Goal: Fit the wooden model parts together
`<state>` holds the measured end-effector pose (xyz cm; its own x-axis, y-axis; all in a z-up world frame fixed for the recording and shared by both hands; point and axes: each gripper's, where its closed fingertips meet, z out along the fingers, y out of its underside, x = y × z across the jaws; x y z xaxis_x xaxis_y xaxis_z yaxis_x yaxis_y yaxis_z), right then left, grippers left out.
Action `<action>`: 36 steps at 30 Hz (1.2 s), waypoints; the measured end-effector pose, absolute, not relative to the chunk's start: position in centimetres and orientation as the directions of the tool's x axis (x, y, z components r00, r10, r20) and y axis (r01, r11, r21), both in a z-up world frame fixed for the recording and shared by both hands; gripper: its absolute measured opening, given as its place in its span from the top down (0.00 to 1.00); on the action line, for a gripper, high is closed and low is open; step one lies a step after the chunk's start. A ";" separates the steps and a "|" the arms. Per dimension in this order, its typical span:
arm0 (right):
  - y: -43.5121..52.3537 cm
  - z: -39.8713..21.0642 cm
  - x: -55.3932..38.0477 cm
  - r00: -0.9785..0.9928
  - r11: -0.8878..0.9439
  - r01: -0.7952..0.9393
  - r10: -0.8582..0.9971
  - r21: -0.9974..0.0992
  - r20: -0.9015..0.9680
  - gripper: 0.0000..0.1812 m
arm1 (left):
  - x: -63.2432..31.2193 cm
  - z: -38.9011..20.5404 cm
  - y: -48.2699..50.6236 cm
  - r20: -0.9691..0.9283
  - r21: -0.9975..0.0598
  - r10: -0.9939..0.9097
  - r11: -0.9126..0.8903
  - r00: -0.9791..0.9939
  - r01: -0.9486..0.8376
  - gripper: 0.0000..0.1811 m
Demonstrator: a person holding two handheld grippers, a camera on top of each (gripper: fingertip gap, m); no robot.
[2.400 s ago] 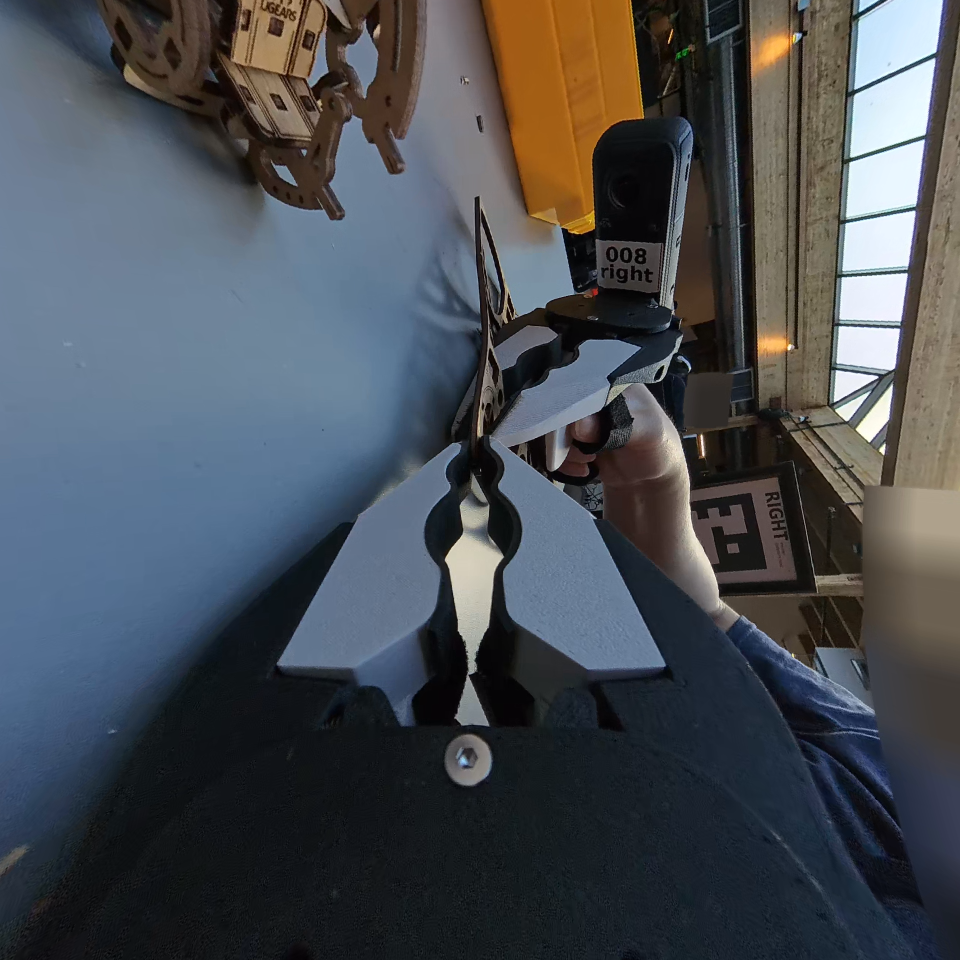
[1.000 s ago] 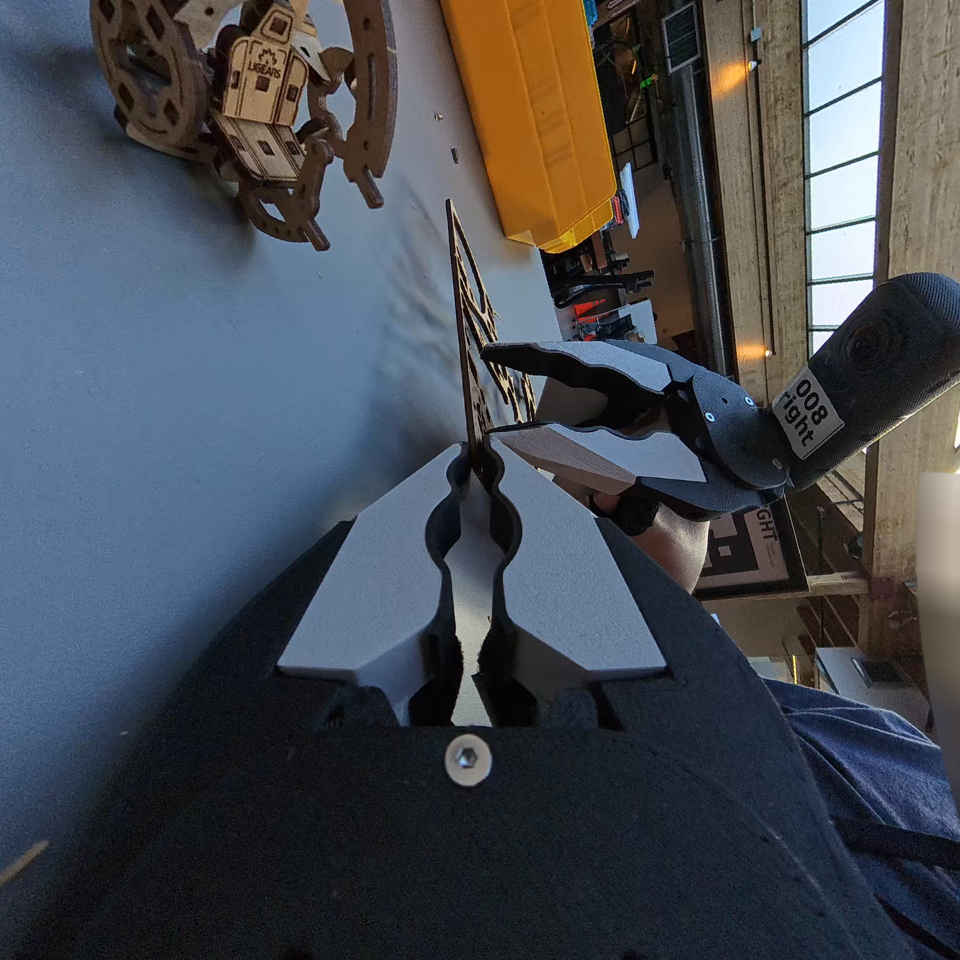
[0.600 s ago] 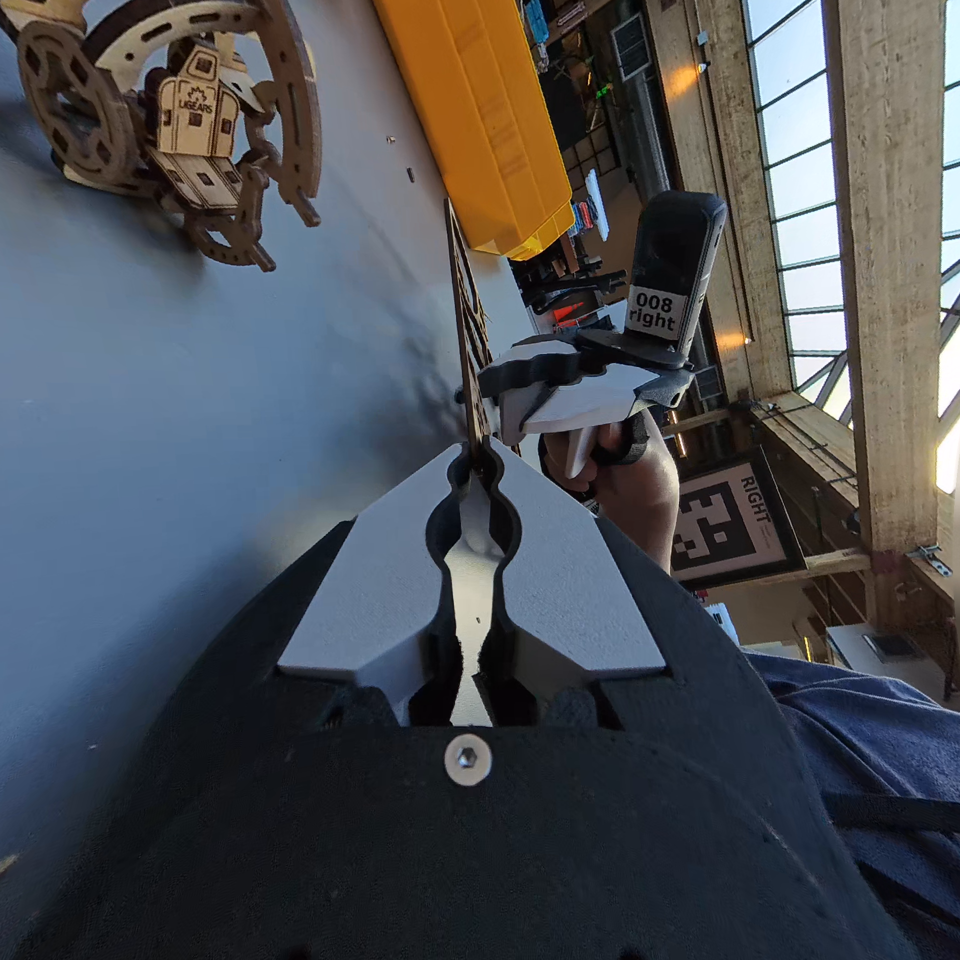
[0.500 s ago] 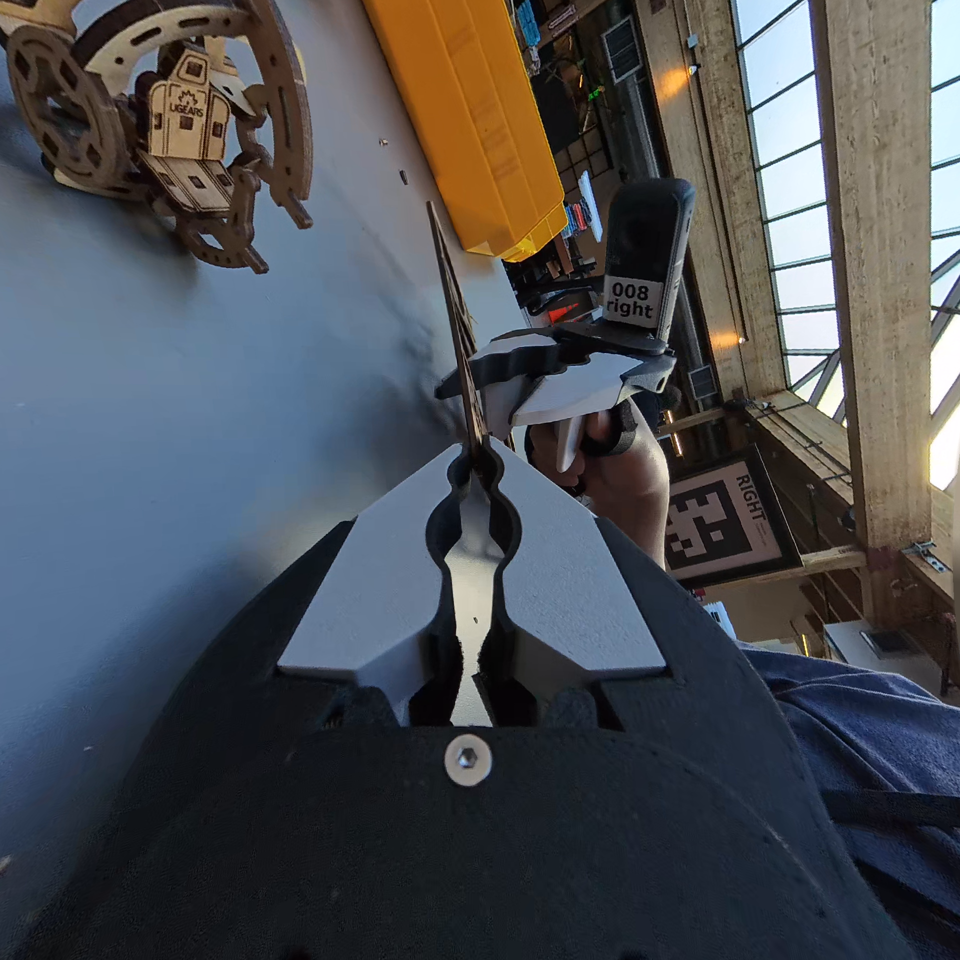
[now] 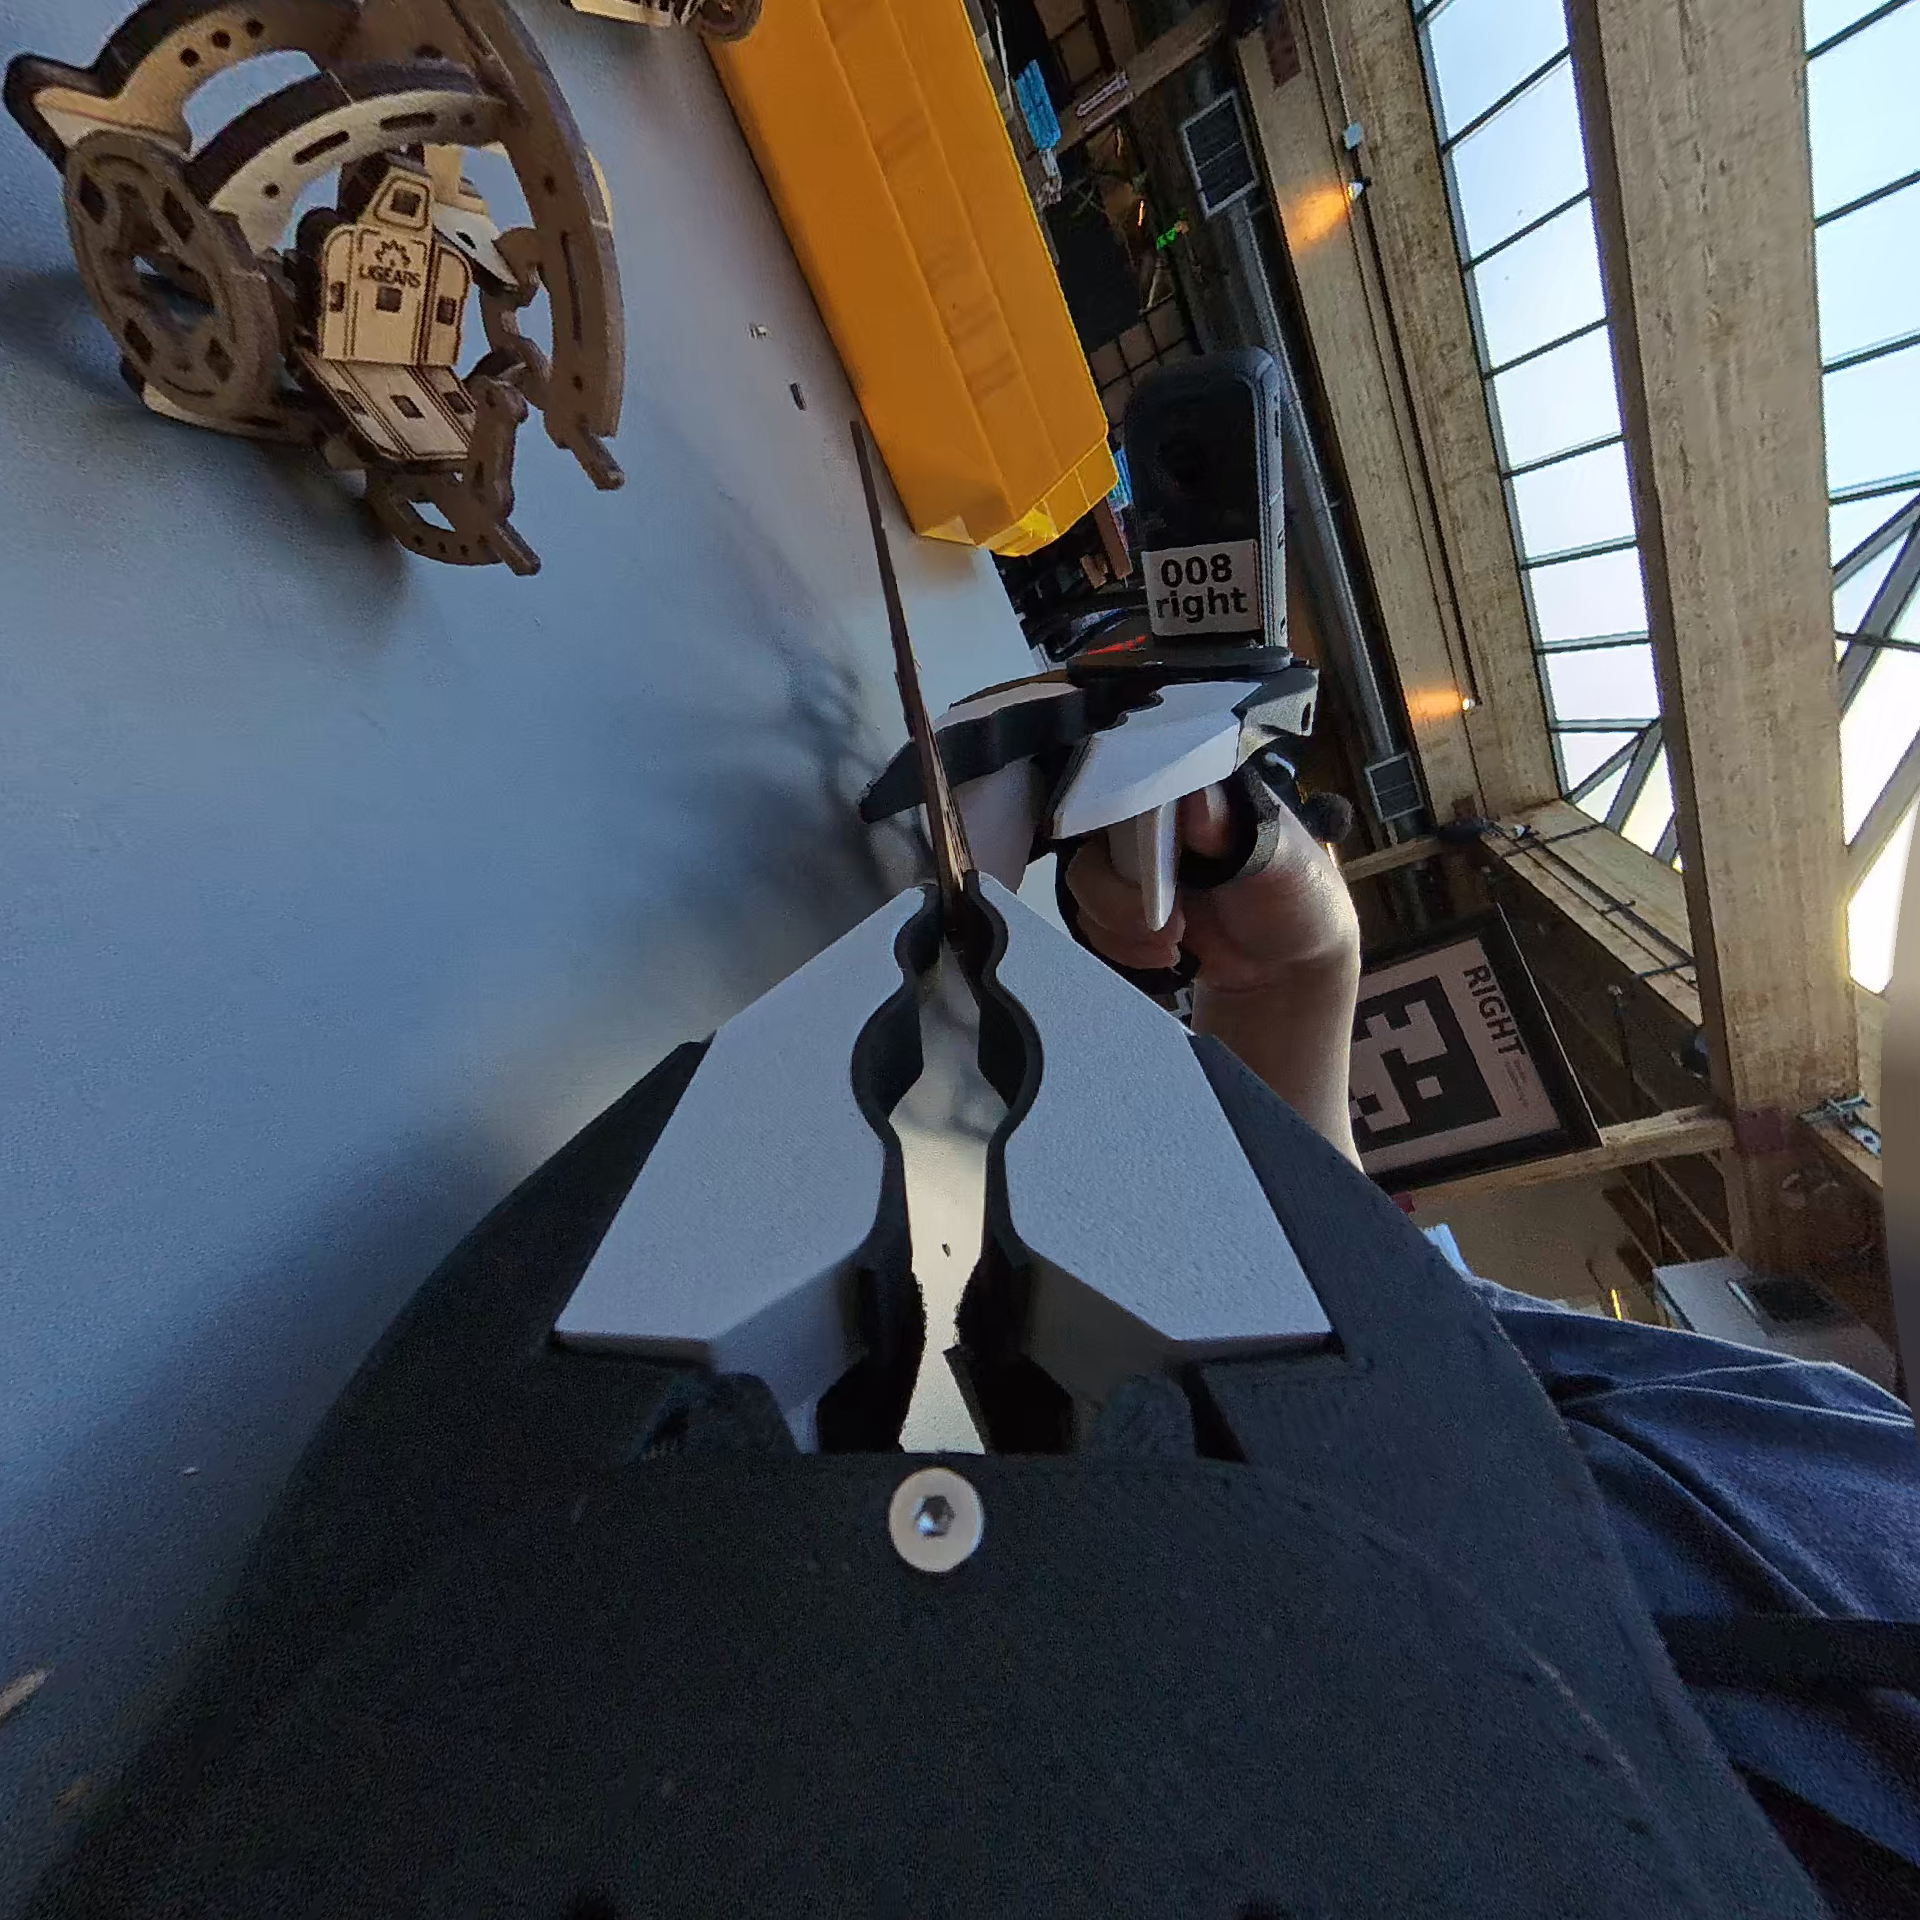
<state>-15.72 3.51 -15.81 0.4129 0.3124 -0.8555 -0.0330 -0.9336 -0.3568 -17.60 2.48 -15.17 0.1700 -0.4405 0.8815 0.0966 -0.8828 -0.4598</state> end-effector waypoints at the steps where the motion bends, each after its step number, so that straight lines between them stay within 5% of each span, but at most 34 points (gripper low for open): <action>1: 3.3 -15.9 -15.9 0.403 -0.942 -0.021 0.298 -0.335 -0.865 0.74 | -17.6 -15.2 2.5 0.881 -0.460 -0.441 -0.883 0.169 0.096 1.00; 7: 2.9 -15.7 -17.1 0.267 -0.973 0.005 0.222 -0.229 -0.938 0.81 | -17.5 -15.0 2.3 0.890 -0.448 -0.434 -0.889 0.142 0.091 0.99; 12: 3.3 -16.7 -17.1 0.327 -0.957 0.013 0.280 -0.291 -0.903 0.90 | -17.6 -15.3 2.4 0.896 -0.432 -0.416 -0.898 0.155 0.089 0.99; 17: 3.1 -17.3 -17.3 0.348 -0.954 0.025 0.290 -0.300 -0.892 0.83 | -17.5 -15.8 2.4 0.898 -0.418 -0.400 -0.905 0.181 0.074 0.99; 36: 3.2 -18.8 -17.3 0.369 -0.950 0.042 0.303 -0.310 -0.878 0.93 | -17.4 -17.7 2.7 0.900 -0.357 -0.326 -0.932 0.289 0.059 1.00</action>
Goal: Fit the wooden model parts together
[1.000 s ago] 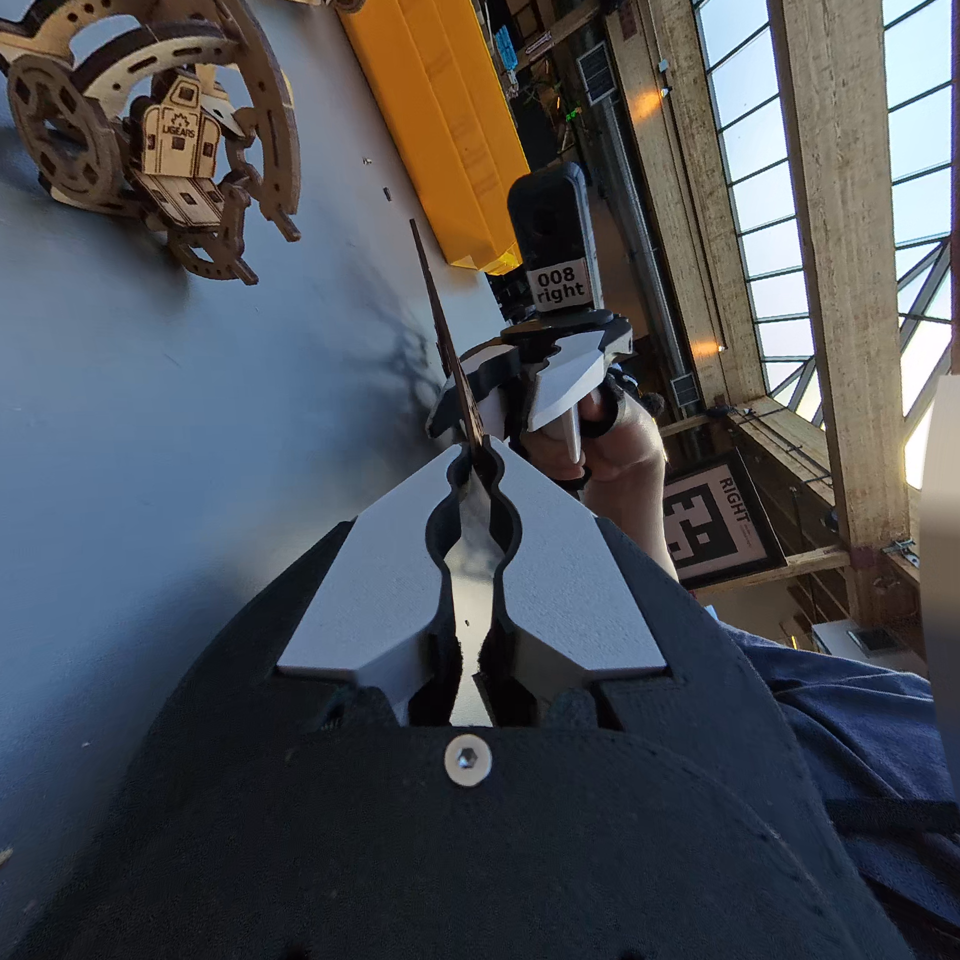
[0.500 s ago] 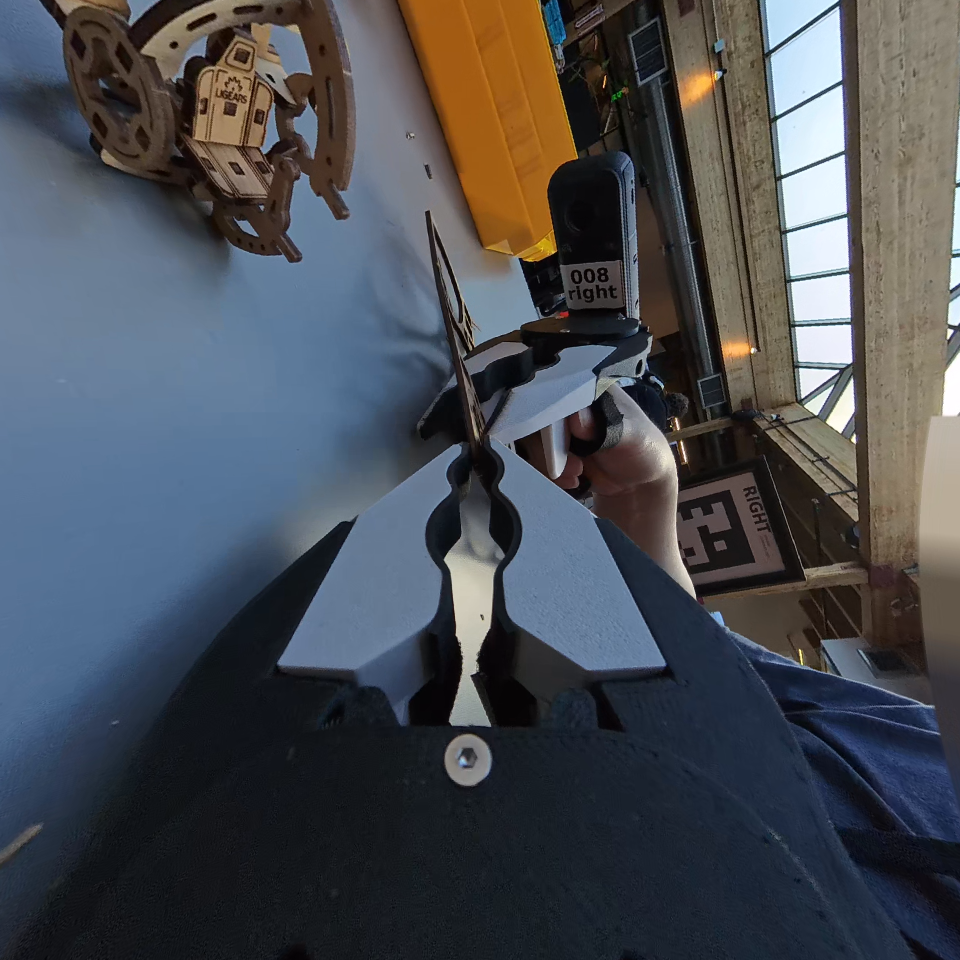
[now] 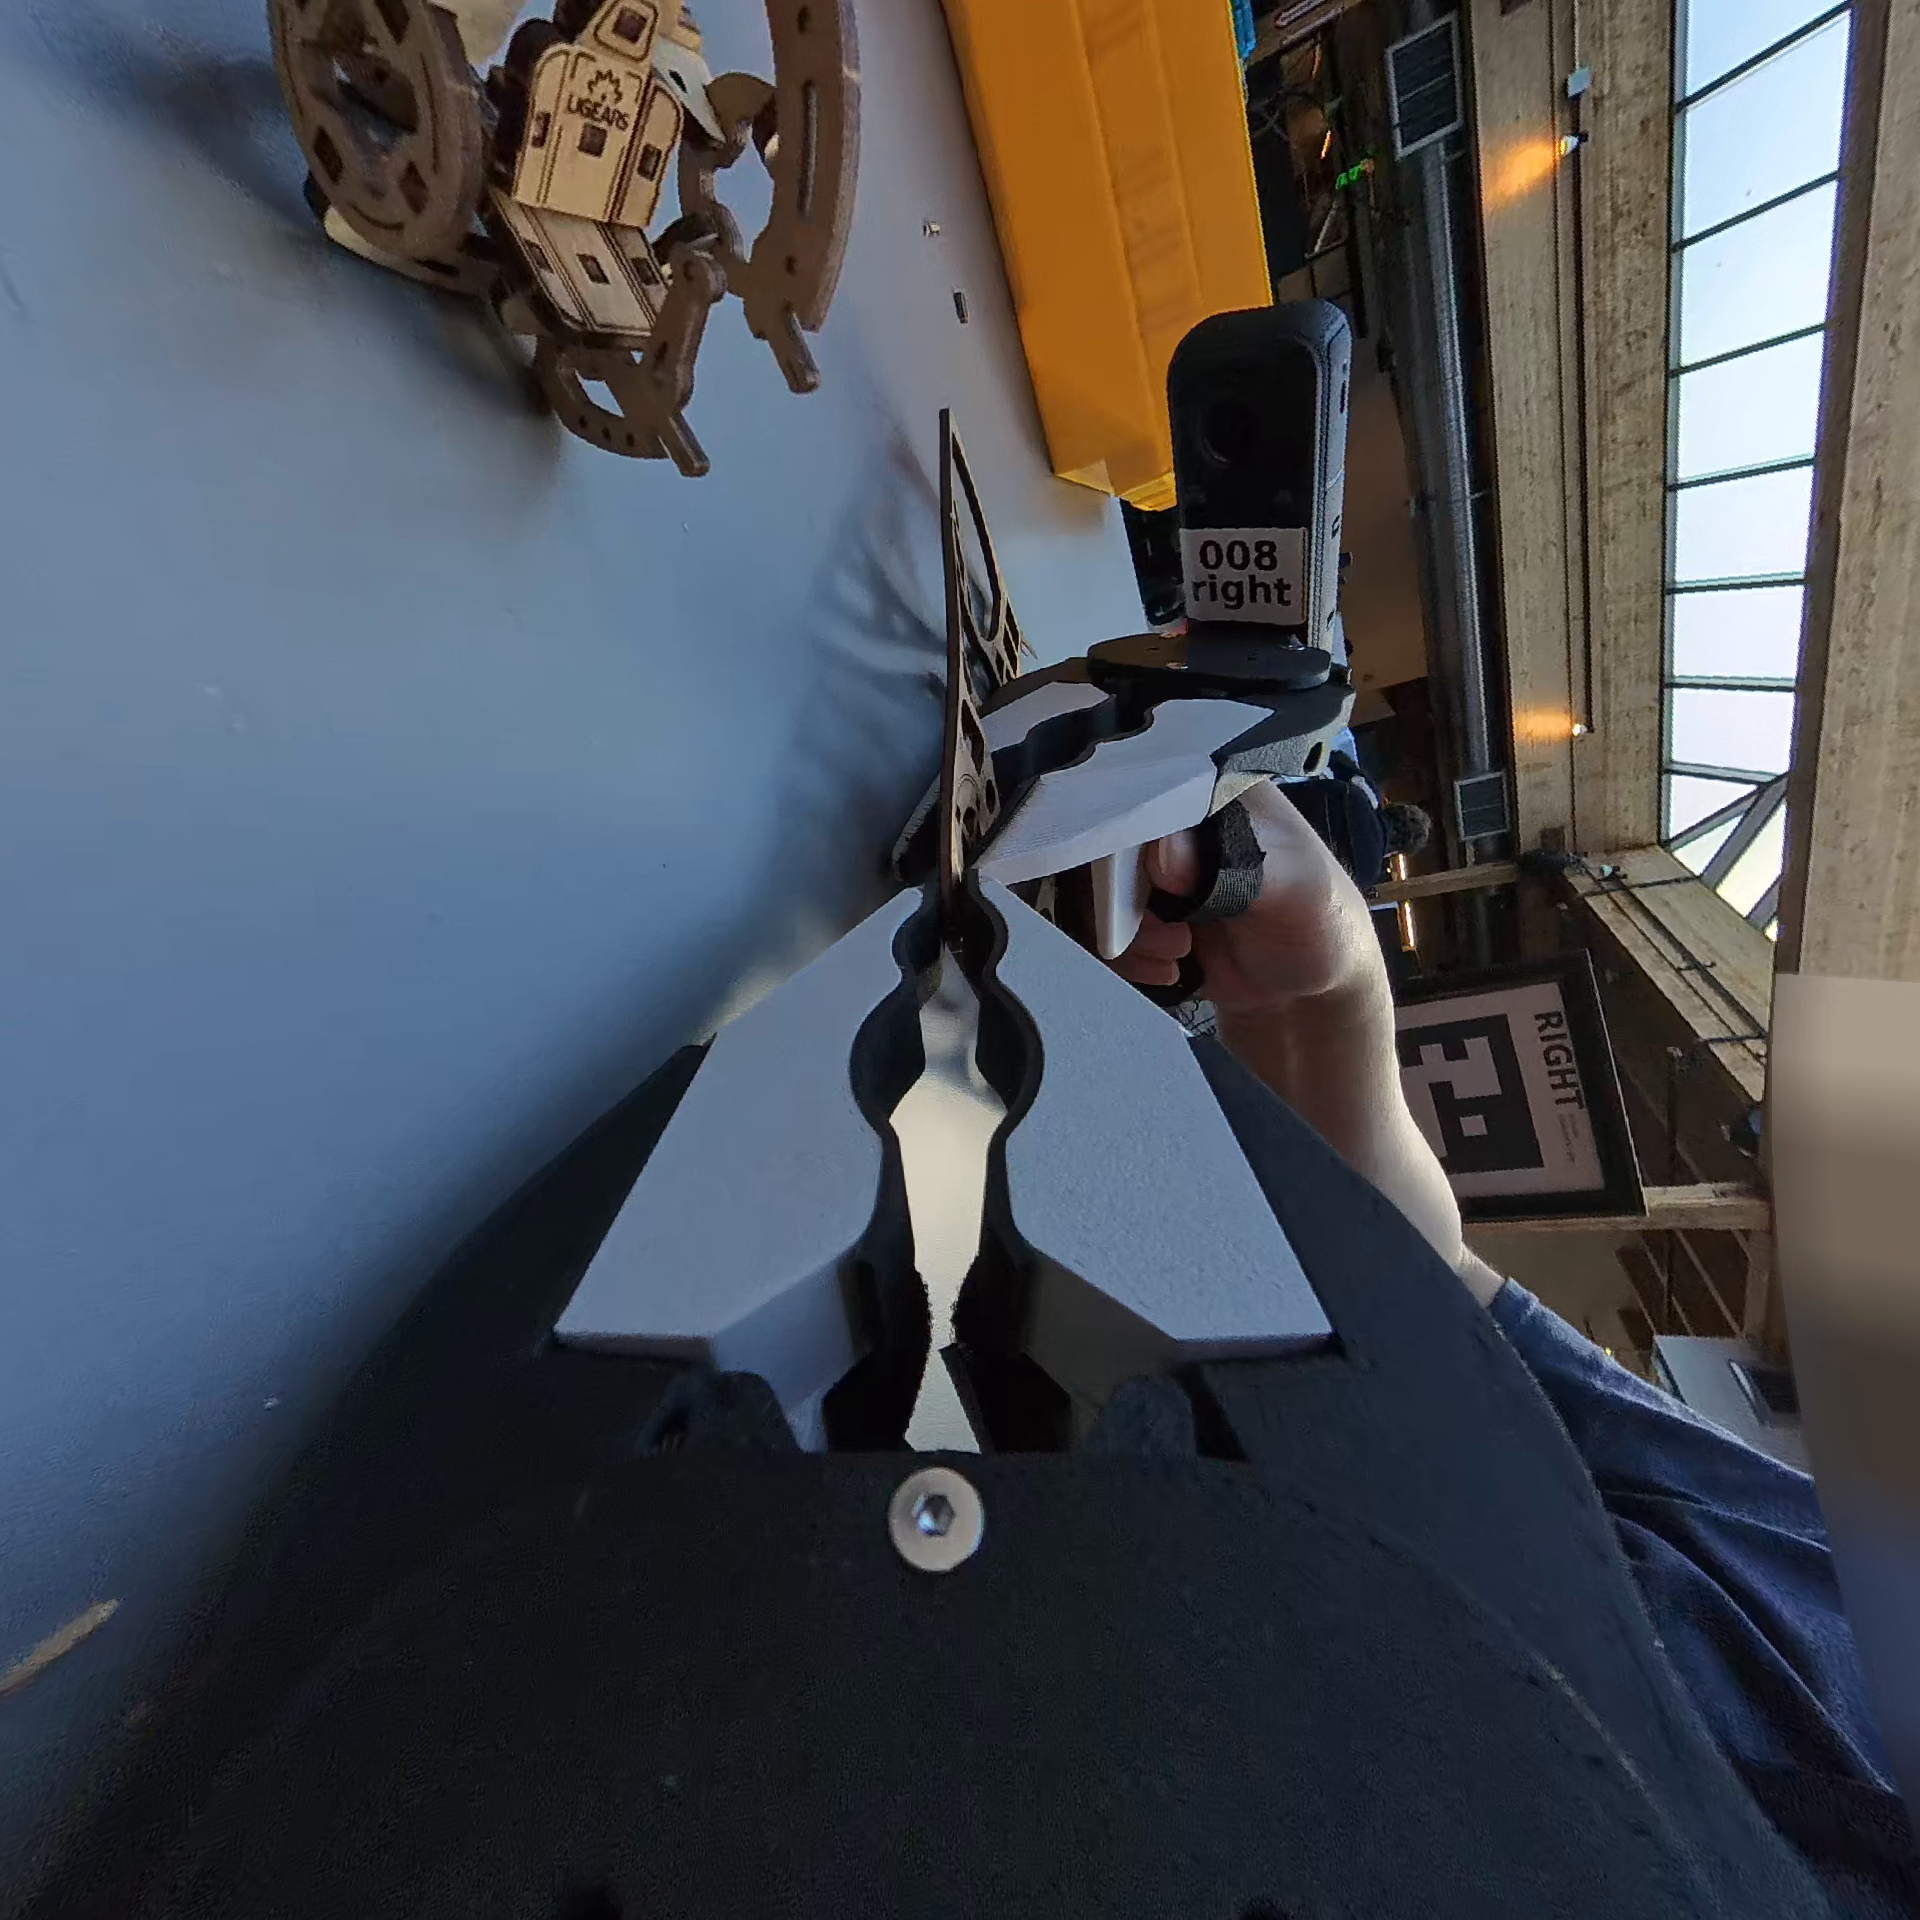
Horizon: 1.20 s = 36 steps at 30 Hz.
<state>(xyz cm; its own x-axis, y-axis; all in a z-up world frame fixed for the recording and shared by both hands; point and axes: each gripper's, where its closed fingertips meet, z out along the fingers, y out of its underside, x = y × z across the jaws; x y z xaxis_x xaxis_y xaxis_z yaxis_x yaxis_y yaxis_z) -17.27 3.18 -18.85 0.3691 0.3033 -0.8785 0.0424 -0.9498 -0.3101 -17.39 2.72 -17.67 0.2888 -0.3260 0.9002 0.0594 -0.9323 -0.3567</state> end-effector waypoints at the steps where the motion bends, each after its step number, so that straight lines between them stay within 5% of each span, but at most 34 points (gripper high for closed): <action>1: 3.2 -18.9 -17.3 0.368 -0.950 0.043 0.302 -0.309 -0.879 0.93 | -17.4 -17.7 2.7 0.898 -0.359 -0.328 -0.931 0.293 0.060 1.00; 36: 4.6 -18.5 -17.3 0.366 -0.963 -0.023 0.241 -0.268 -0.899 0.90 | -17.6 -17.3 3.1 0.883 -0.404 -0.364 -0.911 0.296 0.086 0.99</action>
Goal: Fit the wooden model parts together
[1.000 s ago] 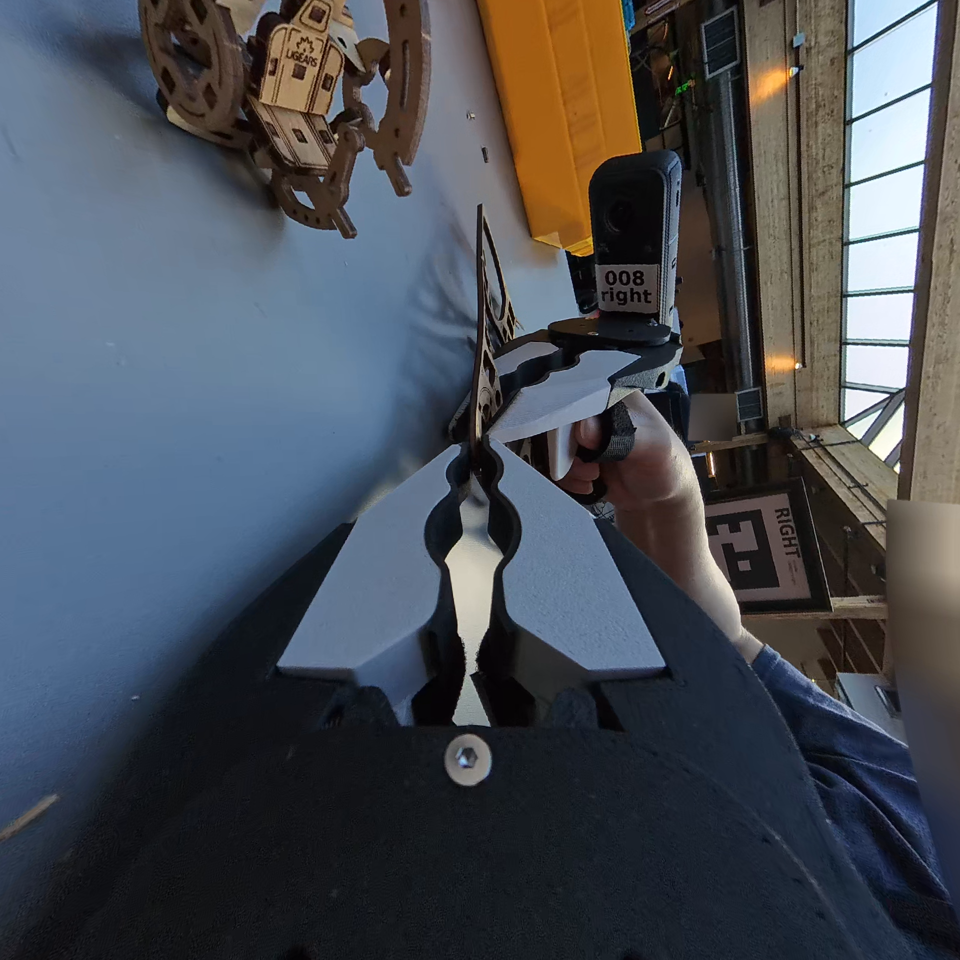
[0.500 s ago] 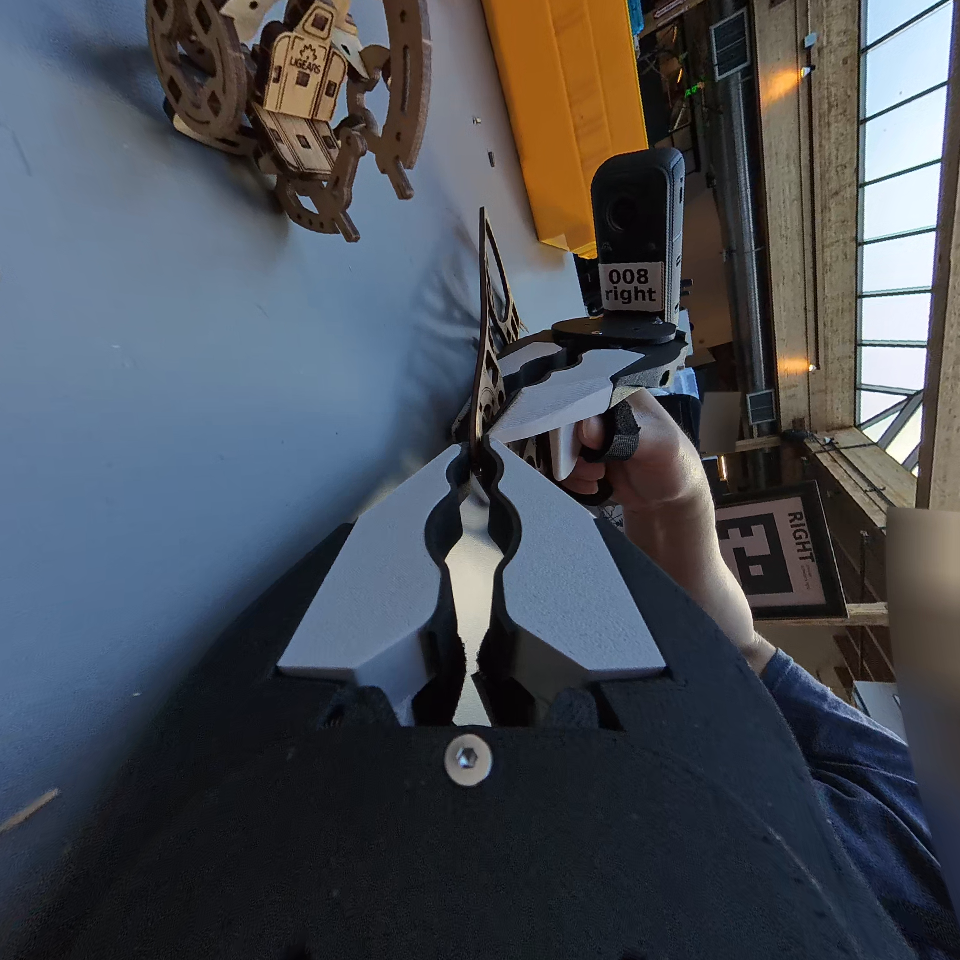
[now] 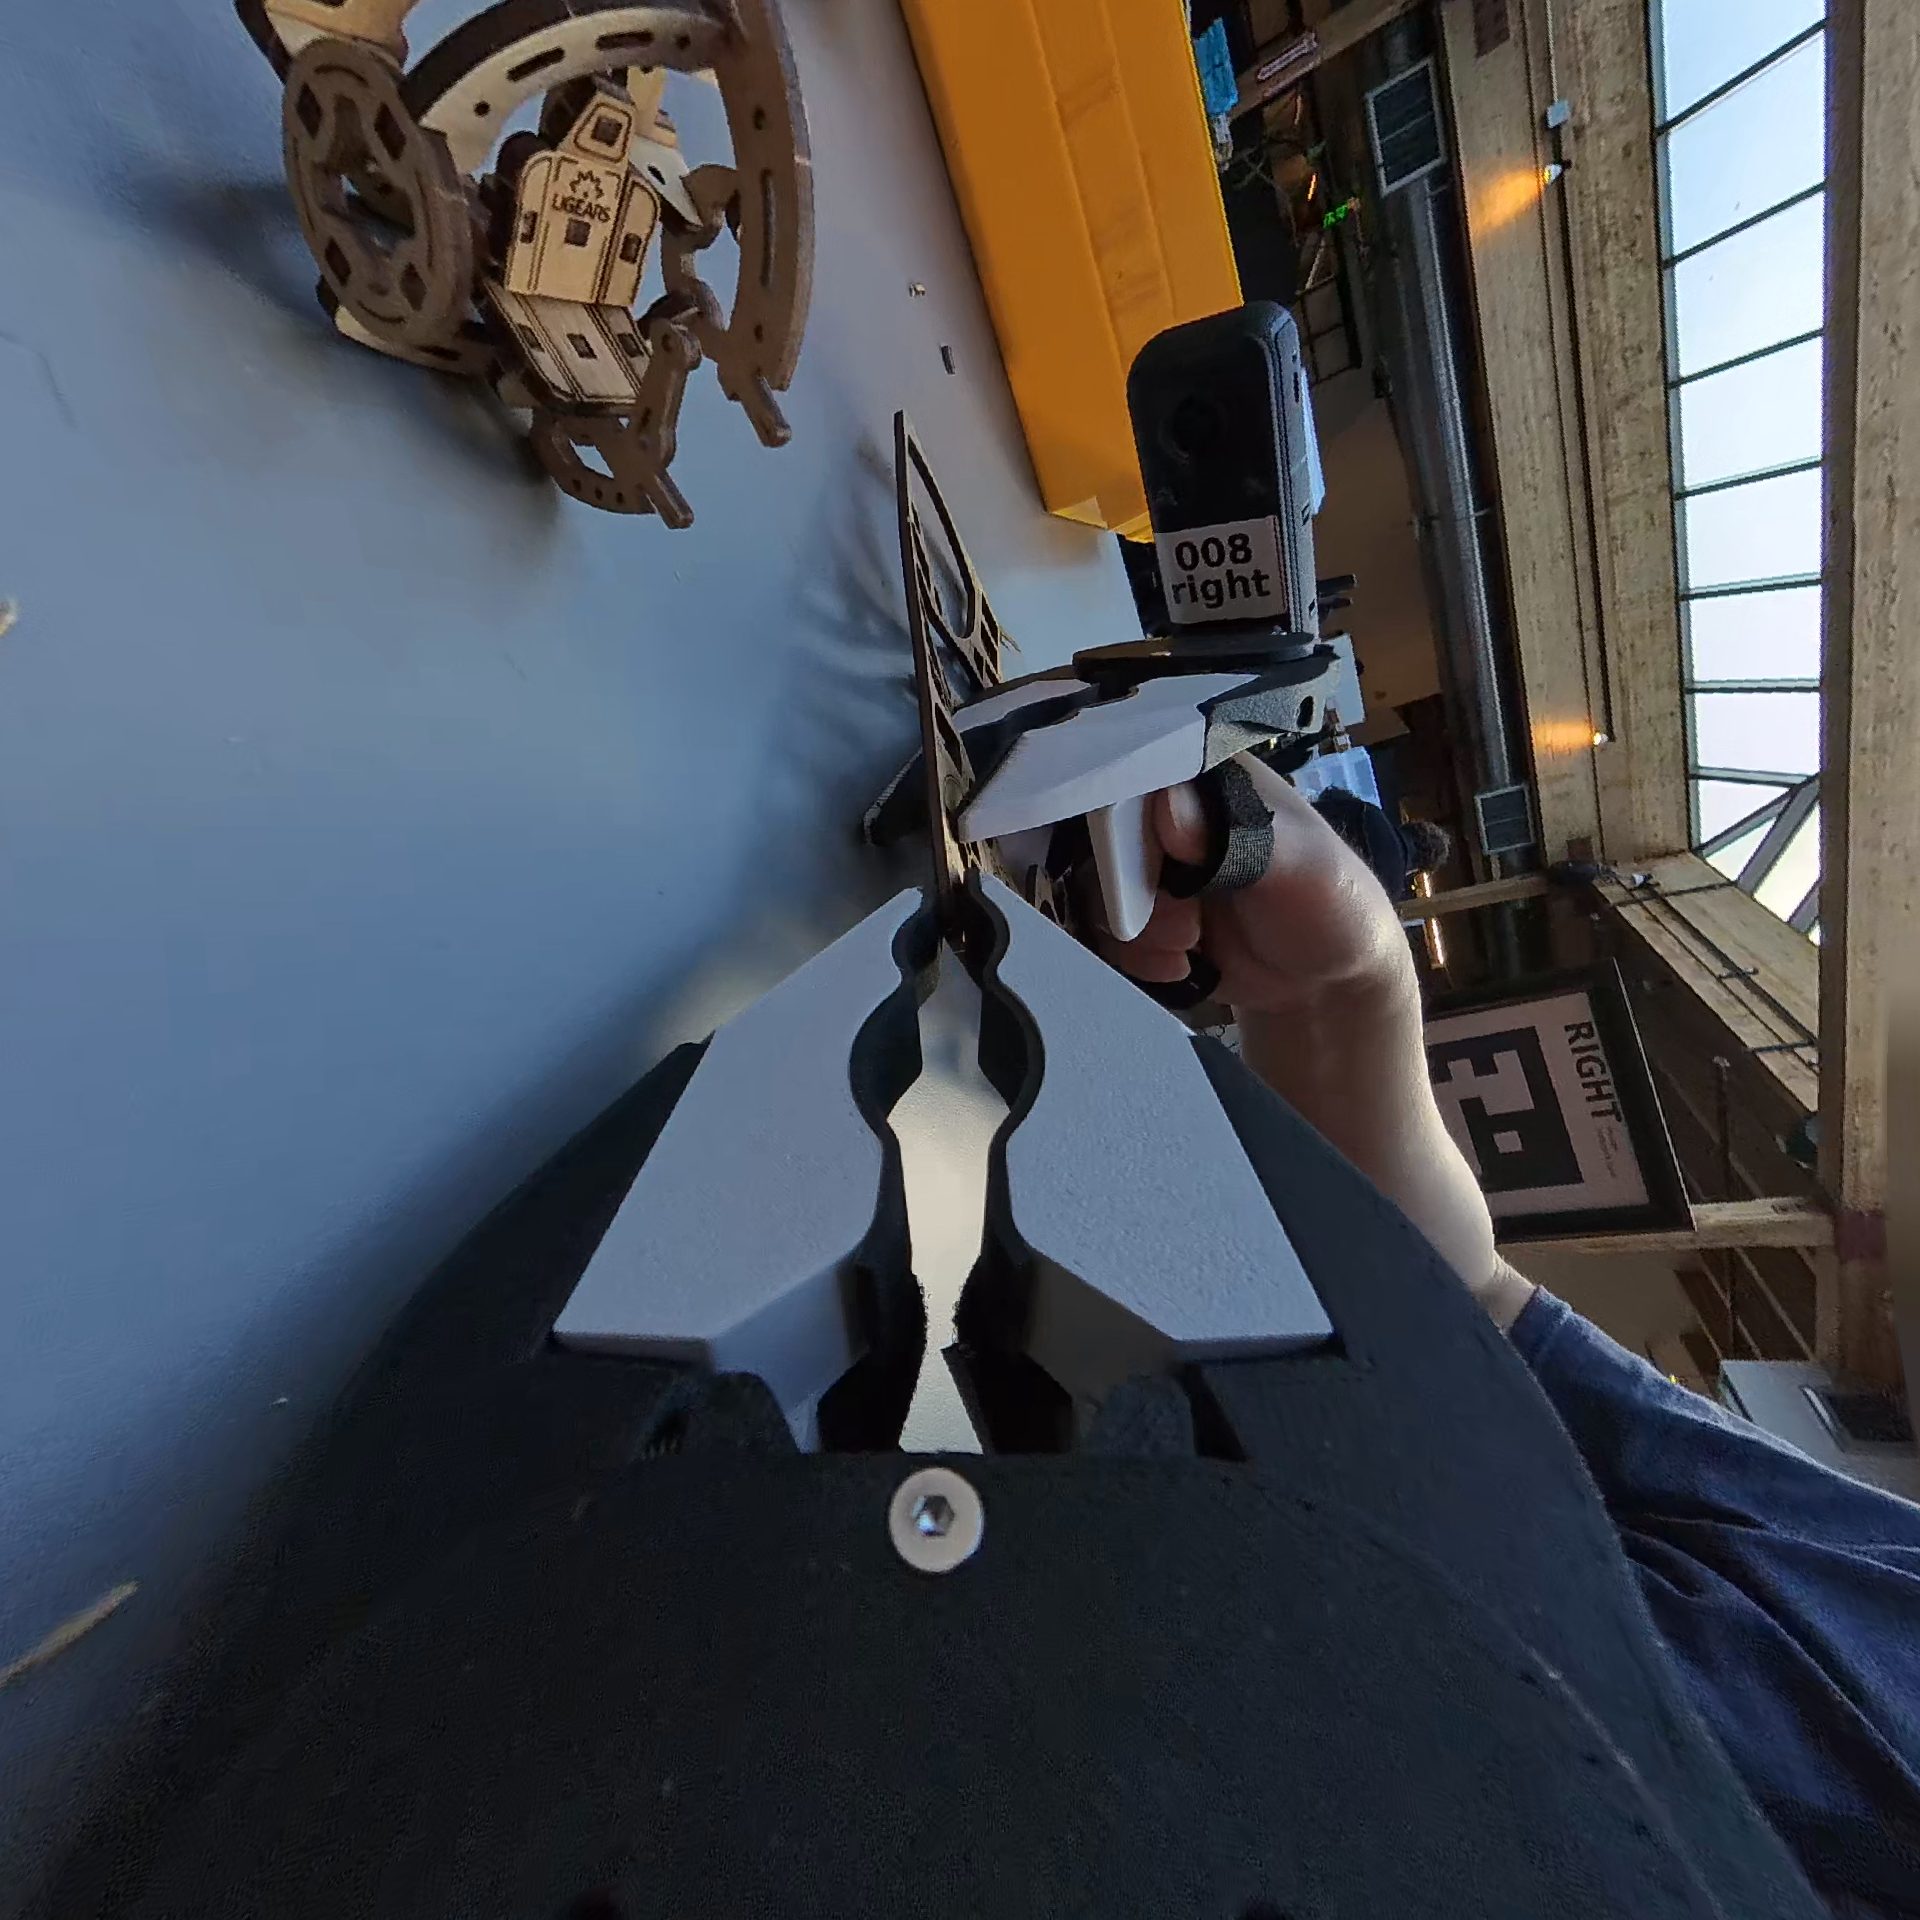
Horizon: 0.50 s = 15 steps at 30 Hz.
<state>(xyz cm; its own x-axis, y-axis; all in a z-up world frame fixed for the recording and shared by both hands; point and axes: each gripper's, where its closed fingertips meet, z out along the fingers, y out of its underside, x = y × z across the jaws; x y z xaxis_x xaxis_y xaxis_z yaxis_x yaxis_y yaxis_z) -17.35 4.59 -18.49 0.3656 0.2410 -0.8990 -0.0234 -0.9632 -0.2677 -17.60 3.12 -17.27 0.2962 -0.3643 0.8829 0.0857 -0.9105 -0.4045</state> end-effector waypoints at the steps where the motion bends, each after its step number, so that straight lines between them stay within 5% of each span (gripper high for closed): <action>1: 4.6 -18.5 -17.4 0.374 -0.959 -0.023 0.252 -0.281 -0.892 0.90 | -17.6 -17.3 3.1 0.882 -0.404 -0.363 -0.911 0.300 0.085 0.99; 15: 4.6 -18.9 -17.3 0.409 -0.936 -0.005 0.319 -0.351 -0.855 0.93 | -17.6 -17.9 3.1 0.869 -0.402 -0.353 -0.913 0.347 0.078 0.99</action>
